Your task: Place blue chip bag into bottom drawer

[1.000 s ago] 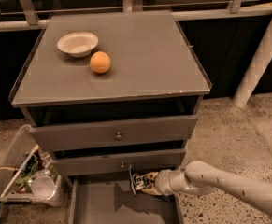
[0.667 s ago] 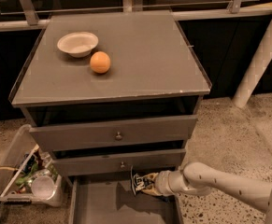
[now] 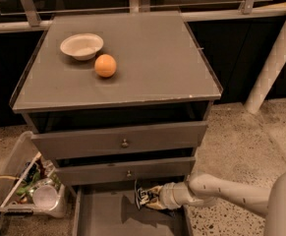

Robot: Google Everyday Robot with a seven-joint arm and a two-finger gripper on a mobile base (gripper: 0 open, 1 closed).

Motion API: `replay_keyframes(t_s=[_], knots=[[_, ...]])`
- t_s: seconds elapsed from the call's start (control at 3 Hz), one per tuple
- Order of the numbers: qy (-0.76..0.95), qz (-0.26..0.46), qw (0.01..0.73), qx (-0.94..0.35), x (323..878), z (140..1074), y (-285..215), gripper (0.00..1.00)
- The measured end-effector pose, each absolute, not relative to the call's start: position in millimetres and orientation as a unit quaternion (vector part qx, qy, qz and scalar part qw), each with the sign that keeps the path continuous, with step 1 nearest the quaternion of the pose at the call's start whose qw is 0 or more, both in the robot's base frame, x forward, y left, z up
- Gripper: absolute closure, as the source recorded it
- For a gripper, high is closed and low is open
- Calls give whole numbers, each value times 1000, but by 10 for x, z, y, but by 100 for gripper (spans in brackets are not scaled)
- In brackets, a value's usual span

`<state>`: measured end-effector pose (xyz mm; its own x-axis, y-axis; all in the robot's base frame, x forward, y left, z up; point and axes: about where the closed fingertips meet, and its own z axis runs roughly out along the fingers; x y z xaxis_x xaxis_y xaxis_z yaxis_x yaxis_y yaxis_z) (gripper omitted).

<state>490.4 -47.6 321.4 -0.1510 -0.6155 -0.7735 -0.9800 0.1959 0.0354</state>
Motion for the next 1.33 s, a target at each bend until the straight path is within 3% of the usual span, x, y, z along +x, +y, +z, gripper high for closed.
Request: replay_keyframes(t_s=[0.67, 1.33], knots=[[723, 301, 263, -563, 4776, 2340, -263, 100], [722, 298, 265, -565, 4777, 1736, 13, 100]])
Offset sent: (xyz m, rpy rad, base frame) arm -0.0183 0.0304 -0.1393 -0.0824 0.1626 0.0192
